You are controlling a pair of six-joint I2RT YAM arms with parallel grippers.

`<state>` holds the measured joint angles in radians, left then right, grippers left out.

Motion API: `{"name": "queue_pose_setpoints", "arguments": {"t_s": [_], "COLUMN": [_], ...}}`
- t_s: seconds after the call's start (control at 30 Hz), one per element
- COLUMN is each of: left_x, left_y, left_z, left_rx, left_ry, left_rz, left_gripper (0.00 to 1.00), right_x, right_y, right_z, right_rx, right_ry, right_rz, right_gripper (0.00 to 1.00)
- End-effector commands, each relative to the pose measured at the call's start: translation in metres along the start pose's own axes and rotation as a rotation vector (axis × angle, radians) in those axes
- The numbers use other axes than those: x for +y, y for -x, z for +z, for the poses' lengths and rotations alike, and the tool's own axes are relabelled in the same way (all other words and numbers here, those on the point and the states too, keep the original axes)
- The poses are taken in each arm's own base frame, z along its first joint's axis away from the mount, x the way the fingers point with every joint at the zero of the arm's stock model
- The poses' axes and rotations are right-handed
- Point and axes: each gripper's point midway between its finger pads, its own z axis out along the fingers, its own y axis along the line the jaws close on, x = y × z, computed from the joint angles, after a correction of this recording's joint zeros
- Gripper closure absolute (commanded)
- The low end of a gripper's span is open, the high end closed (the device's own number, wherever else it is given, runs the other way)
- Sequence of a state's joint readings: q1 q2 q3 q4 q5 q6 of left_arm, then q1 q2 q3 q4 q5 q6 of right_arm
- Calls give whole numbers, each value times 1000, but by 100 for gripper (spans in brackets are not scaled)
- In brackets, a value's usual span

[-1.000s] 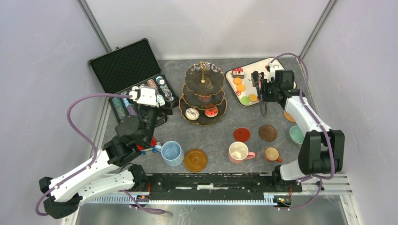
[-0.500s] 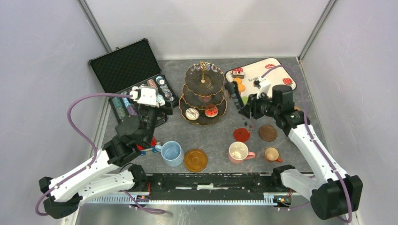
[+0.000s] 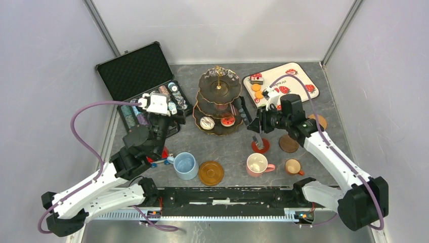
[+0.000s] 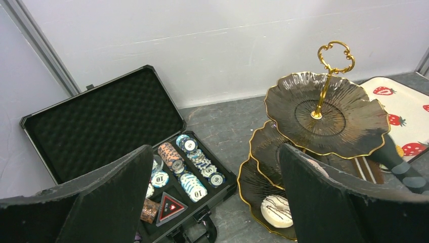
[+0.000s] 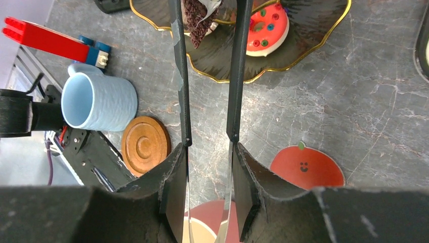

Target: Serve the afternoon tea

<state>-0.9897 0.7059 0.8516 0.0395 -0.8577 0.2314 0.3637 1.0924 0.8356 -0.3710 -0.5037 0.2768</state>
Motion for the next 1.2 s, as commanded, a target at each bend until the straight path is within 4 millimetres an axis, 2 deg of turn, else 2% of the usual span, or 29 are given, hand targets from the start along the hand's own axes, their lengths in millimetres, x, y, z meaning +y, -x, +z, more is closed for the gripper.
{"name": "queue_pose_setpoints", "arguments": {"t_s": [0.0,0.3,0.5,0.8,0.9,1.17], "left_x": [5,3,1,0,1,-1], "left_y": [19,17,16,13,14,13], "left_z": [-1,1,2,2,3,3], "left_rx": [-40,-33,-29,-27,-26,-25], "left_ry": [12,12,11,10,14,6], "left_rz": [-83,-73,-67,-63,-59,-64], "left_gripper": [0,0,0,0,0,0], "right_x": [6,38,40,39,38,36], "right_y": [13,12,16,27,27,24], "right_z": [11,35,54,71,72,68], "right_rx": [-27,-18,-13,-20,-20,-15], "right_ry": [-3,127,112,88,78,71], "right_rz": [-31,-19,-35,-42,-46,-61], "right_gripper": [100,100,99,81,70,53]}}
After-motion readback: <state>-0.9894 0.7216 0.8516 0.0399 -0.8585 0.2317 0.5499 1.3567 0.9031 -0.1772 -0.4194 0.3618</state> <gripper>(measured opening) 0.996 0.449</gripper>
